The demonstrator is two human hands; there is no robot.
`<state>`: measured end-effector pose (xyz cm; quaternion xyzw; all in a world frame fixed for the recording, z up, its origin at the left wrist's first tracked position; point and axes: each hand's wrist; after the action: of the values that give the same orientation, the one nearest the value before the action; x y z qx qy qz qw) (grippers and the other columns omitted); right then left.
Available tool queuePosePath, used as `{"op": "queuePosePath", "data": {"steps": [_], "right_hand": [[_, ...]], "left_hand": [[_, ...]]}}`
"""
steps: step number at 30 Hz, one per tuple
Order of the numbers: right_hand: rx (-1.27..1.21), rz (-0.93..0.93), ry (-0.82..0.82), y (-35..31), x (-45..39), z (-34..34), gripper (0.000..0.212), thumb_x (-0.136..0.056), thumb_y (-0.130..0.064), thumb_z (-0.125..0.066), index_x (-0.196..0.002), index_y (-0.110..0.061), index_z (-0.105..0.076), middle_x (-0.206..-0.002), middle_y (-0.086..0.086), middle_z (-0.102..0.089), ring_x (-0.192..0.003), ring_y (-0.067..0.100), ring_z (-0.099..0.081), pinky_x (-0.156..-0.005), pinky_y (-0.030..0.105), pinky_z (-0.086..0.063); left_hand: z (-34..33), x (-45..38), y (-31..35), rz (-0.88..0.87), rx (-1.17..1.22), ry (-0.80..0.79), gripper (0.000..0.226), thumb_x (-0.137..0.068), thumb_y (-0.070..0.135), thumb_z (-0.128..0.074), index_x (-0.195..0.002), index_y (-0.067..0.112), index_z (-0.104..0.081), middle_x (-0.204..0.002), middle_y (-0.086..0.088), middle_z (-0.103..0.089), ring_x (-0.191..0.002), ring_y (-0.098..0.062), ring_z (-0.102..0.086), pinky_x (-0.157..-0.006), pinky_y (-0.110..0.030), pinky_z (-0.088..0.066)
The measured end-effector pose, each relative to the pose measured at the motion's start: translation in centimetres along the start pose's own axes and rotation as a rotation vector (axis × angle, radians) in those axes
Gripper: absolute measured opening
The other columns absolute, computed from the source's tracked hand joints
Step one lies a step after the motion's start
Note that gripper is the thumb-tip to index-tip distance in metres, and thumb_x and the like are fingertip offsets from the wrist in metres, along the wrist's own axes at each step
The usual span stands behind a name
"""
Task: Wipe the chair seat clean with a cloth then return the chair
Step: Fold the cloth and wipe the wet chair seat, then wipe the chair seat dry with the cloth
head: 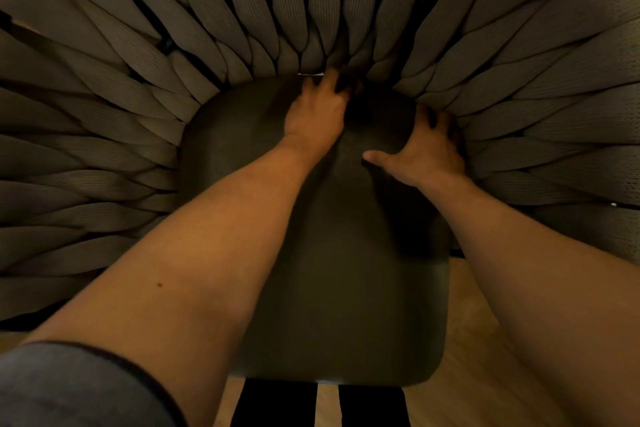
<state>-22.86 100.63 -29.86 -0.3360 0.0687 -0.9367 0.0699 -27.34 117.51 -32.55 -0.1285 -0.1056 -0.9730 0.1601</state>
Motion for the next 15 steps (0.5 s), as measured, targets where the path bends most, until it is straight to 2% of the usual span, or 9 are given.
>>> {"op": "queuePosePath", "data": {"steps": [4,8,12,15], "right_hand": [[0.063,-0.023,-0.014,-0.3,-0.1,-0.4,0.133,-0.064,-0.073,-0.081,-0.162,-0.029,-0.002,-0.166,0.008,-0.004,-0.152,0.042,-0.013,-0.112,0.059,-0.037],[0.066,-0.015,-0.017,-0.1,0.1,-0.4,0.133,-0.064,-0.073,-0.081,-0.162,-0.03,-0.002,-0.166,0.007,-0.003,-0.152,0.042,-0.012,-0.112,0.059,-0.037],[0.009,-0.009,-0.03,0.3,0.3,-0.1,0.132,-0.065,-0.072,-0.081,-0.163,-0.03,-0.002,-0.168,0.003,-0.001,-0.154,0.039,-0.01,-0.116,0.058,-0.034],[-0.066,-0.017,-0.034,0.5,0.9,0.2,0.131,-0.066,-0.072,-0.081,-0.163,-0.03,-0.003,-0.17,0.002,-0.001,-0.155,0.038,-0.012,-0.116,0.057,-0.034]], "left_hand": [[0.3,0.4,-3.4,0.108,0.0,0.004,0.052,-0.095,0.01,-0.043,-0.144,0.028,-0.042,-0.144,-0.013,-0.032,-0.119,-0.043,-0.039,-0.085,-0.053,-0.049],[0.6,1.7,-7.8,0.214,-0.022,0.019,0.052,-0.097,0.007,-0.041,-0.145,0.027,-0.041,-0.145,-0.017,-0.031,-0.123,-0.048,-0.037,-0.093,-0.057,-0.045],[0.8,3.5,-12.4,0.284,-0.034,0.041,0.053,-0.094,0.009,-0.043,-0.143,0.031,-0.043,-0.139,-0.019,-0.035,-0.112,-0.05,-0.045,-0.092,-0.056,-0.048],[1.1,5.7,-14.8,0.36,-0.023,0.031,0.052,-0.094,0.012,-0.044,-0.143,0.03,-0.044,-0.137,-0.021,-0.038,-0.114,-0.05,-0.045,-0.096,-0.056,-0.046]]}}
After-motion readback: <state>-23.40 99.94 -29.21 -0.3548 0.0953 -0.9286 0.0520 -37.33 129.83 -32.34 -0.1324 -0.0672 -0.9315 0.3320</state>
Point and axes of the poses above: each hand's wrist, its own x-axis away from the middle knuckle, its own z-axis out of the back of the hand, y = z × x
